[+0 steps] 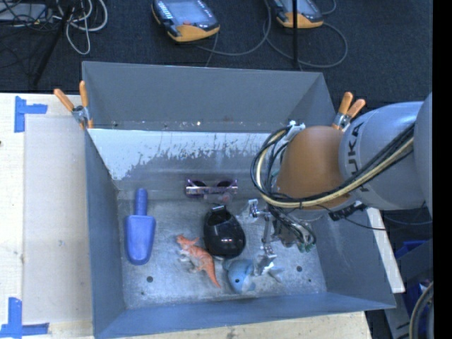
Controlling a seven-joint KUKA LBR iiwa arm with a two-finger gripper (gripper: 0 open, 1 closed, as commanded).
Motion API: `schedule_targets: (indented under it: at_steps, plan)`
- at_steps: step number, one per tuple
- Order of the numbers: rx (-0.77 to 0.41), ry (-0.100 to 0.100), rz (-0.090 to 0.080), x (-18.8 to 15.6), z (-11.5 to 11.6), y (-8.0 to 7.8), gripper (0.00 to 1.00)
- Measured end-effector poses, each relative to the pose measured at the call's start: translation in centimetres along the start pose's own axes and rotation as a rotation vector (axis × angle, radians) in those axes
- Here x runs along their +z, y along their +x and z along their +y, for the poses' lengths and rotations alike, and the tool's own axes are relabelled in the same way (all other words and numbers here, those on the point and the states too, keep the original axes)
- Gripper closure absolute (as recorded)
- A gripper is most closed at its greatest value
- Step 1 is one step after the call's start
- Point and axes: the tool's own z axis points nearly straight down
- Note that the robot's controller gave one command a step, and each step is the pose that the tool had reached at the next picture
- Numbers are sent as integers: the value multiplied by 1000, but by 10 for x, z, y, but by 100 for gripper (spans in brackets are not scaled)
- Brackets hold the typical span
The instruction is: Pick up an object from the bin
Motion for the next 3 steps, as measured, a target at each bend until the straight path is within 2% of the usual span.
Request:
schedule_targets:
  at_steps: [1, 2, 3]
  plan:
    - [-18, 9, -3, 11, 14, -8, 0]
    - [-59, 3, 3, 12, 86, 14, 100]
    - [-59, 3, 3, 12, 86, 14, 0]
